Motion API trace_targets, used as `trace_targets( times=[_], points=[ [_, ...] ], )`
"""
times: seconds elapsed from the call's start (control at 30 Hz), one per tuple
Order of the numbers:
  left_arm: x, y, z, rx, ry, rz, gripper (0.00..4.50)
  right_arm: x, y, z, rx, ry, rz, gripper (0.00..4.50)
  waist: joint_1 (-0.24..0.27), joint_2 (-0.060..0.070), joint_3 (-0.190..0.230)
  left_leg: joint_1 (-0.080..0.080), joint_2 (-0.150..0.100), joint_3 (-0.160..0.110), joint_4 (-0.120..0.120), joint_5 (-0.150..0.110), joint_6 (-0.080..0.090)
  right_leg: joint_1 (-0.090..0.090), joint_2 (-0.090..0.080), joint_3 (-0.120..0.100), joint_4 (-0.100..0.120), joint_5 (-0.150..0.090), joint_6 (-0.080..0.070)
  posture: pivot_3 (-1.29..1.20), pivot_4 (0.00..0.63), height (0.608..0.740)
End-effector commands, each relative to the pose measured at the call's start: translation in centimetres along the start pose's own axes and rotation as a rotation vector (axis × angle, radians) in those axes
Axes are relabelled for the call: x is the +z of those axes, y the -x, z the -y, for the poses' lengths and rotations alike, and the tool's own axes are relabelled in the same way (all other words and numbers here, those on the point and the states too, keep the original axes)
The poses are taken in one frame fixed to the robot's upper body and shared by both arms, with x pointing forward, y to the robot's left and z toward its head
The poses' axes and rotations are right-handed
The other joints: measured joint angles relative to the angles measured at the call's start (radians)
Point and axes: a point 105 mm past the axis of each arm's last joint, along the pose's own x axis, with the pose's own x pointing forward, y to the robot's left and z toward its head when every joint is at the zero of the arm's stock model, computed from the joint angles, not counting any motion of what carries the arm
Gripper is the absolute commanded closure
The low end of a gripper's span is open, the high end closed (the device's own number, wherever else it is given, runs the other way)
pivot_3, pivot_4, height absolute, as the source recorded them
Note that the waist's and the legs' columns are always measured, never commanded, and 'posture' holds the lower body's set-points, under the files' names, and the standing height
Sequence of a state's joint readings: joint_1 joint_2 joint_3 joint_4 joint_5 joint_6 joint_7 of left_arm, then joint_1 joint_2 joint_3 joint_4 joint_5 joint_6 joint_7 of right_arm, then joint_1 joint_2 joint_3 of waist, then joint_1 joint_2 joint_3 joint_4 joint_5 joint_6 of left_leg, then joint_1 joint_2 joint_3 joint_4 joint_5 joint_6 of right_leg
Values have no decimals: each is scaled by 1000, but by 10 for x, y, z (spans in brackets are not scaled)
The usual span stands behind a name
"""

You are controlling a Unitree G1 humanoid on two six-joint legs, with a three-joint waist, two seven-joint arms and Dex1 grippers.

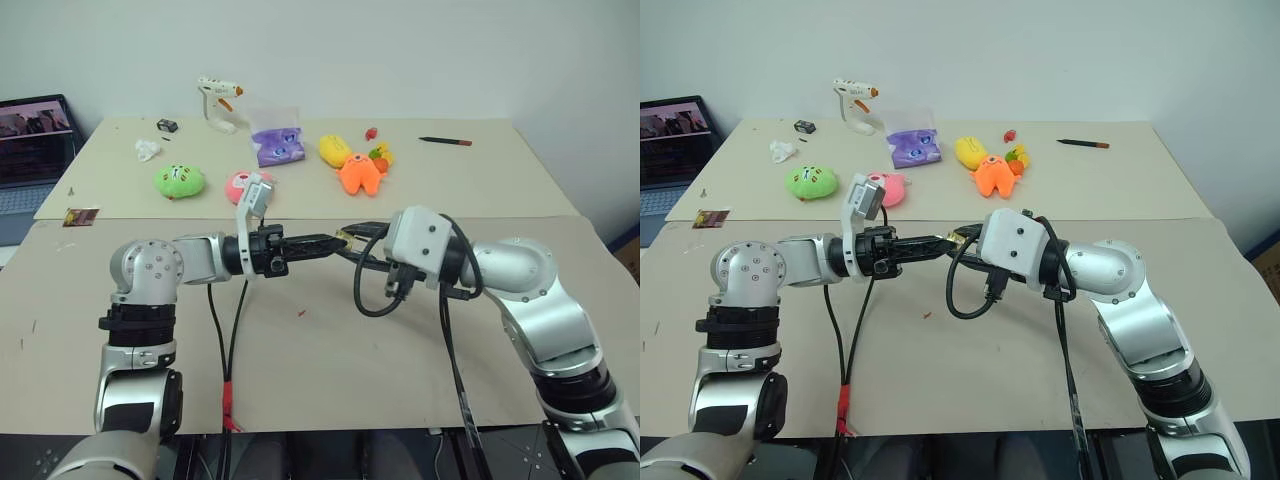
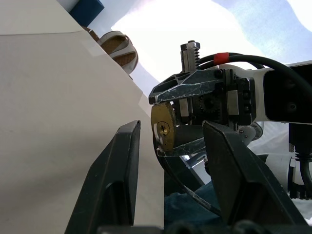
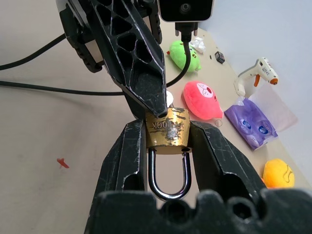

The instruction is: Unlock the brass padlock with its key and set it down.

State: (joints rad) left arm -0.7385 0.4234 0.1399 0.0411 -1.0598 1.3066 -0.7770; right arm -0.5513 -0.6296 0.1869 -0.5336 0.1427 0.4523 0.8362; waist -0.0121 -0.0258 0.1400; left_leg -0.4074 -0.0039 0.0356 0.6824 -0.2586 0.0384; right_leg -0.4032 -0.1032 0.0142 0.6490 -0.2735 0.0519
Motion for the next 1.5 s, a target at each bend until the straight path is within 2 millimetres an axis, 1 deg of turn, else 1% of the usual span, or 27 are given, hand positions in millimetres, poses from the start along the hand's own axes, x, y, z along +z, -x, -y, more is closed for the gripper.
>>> trace_targets(
  times=[0.03, 0.23, 0.33, 0.5, 0.6, 0.7, 0.73, 1.07, 1.13, 1.17, 1.23, 1.27, 1.4, 1.5],
  points=[
    [9, -2, 4, -11, -36, 22, 2365, 20, 0, 2, -11, 50, 52, 3584, 0, 0, 0, 0, 0, 0, 0, 0, 0, 0, 0, 0, 0, 0, 0, 0, 150, 738],
    [10, -3, 1, -2, -31, 29, 2365, 20, 0, 0, -5, 53, 53, 3584, 0, 0, 0, 0, 0, 0, 0, 0, 0, 0, 0, 0, 0, 0, 0, 0, 150, 738],
    [7, -4, -1, 7, -35, 17, 2365, 20, 1, 1, -6, 54, 51, 3584, 0, 0, 0, 0, 0, 0, 0, 0, 0, 0, 0, 0, 0, 0, 0, 0, 150, 738],
    [8, -4, 2, -13, -32, 26, 2365, 21, 1, 1, -5, 57, 52, 3584, 0, 0, 0, 0, 0, 0, 0, 0, 0, 0, 0, 0, 0, 0, 0, 0, 150, 738],
    [7, -4, 2, -15, -30, 24, 3072, 21, 1, 2, -6, 58, 52, 3584, 0, 0, 0, 0, 0, 0, 0, 0, 0, 0, 0, 0, 0, 0, 0, 0, 150, 738],
    [6, -4, 5, -35, -28, 17, 4208, 21, 1, 3, -6, 60, 52, 3584, 0, 0, 0, 0, 0, 0, 0, 0, 0, 0, 0, 0, 0, 0, 0, 0, 150, 738],
    [6, -4, 6, -40, -27, 17, 4451, 21, 1, 3, -7, 61, 52, 3584, 0, 0, 0, 0, 0, 0, 0, 0, 0, 0, 0, 0, 0, 0, 0, 0, 150, 738],
    [6, -7, 8, -53, -33, 7, 4454, 19, 0, 3, -12, 58, 50, 3584, 0, 0, 0, 0, 0, 0, 0, 0, 0, 0, 0, 0, 0, 0, 0, 0, 150, 738],
    [7, -7, 6, -42, -31, 13, 4454, 19, 0, 2, -7, 46, 51, 2576, 0, 0, 0, 0, 0, 0, 0, 0, 0, 0, 0, 0, 0, 0, 0, 0, 150, 738],
    [8, -7, 5, -40, -28, 19, 4454, 18, 1, 3, -12, 45, 49, 2386, 0, 0, 0, 0, 0, 0, 0, 0, 0, 0, 0, 0, 0, 0, 0, 0, 150, 738],
    [9, -7, 5, -35, -27, 26, 4454, 16, 2, 3, -17, 39, 41, 1736, 0, 0, 0, 0, 0, 0, 0, 0, 0, 0, 0, 0, 0, 0, 0, 0, 150, 738],
    [10, -6, 4, -31, -28, 29, 4454, 14, 4, 4, -22, 24, 36, 1319, 0, 0, 0, 0, 0, 0, 0, 0, 0, 0, 0, 0, 0, 0, 0, 0, 150, 738],
    [10, -3, 2, -11, -30, 37, 4454, 7, 15, 13, -51, -43, 14, 1319, 0, 0, 0, 0, 0, 0, 0, 0, 0, 0, 0, 0, 0, 0, 0, 0, 150, 738],
    [11, -1, 0, 0, -28, 48, 4454, 1, 21, 13, -62, -65, -1, 1319, 1, 0, 0, 0, 0, 0, 0, 0, 0, 0, 0, 0, 0, 0, 0, 0, 150, 738]
  ],
)
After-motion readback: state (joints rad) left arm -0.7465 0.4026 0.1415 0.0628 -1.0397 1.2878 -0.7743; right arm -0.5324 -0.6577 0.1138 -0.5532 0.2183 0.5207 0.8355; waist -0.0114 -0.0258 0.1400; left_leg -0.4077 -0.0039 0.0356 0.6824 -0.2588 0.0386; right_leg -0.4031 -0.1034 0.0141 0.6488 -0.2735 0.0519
